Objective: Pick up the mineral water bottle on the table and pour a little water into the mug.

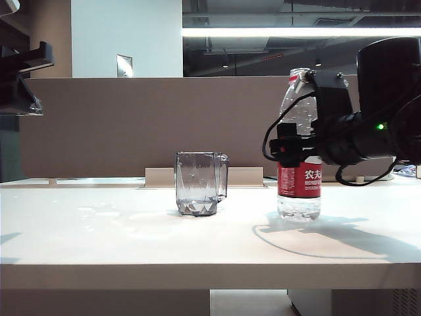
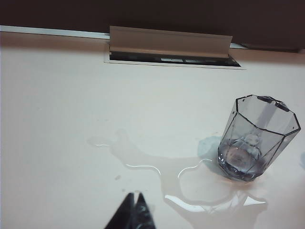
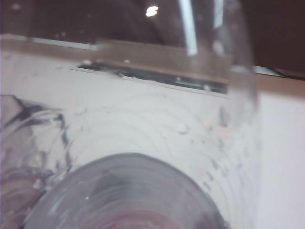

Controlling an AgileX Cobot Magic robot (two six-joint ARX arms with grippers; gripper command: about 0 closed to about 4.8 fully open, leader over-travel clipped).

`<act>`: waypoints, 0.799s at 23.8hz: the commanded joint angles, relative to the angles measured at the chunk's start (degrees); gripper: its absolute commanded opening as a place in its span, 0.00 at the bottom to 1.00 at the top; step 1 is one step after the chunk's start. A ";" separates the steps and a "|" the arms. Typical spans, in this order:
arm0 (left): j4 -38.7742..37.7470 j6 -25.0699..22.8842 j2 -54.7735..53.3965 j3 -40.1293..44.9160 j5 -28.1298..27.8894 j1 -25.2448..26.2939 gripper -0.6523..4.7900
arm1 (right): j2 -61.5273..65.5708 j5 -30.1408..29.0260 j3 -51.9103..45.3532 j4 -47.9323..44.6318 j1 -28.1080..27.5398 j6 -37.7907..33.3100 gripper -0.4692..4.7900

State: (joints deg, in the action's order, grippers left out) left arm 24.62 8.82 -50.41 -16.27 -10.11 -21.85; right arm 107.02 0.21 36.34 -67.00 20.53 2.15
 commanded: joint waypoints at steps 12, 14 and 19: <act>0.72 0.00 0.09 -0.04 -0.17 0.00 0.12 | 0.68 -0.61 0.66 -0.96 0.13 -0.68 1.00; 0.72 0.00 0.09 -0.04 -0.17 0.00 0.12 | 0.63 -0.59 0.61 -0.96 0.17 -0.70 1.00; 0.68 0.00 0.09 -0.04 -0.17 0.02 0.12 | -3.52 -0.52 -2.99 0.04 0.22 -0.96 1.00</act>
State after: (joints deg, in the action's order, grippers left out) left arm 24.62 8.82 -50.41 -16.27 -10.11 -21.85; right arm 104.49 -0.25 34.00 -66.52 20.64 1.45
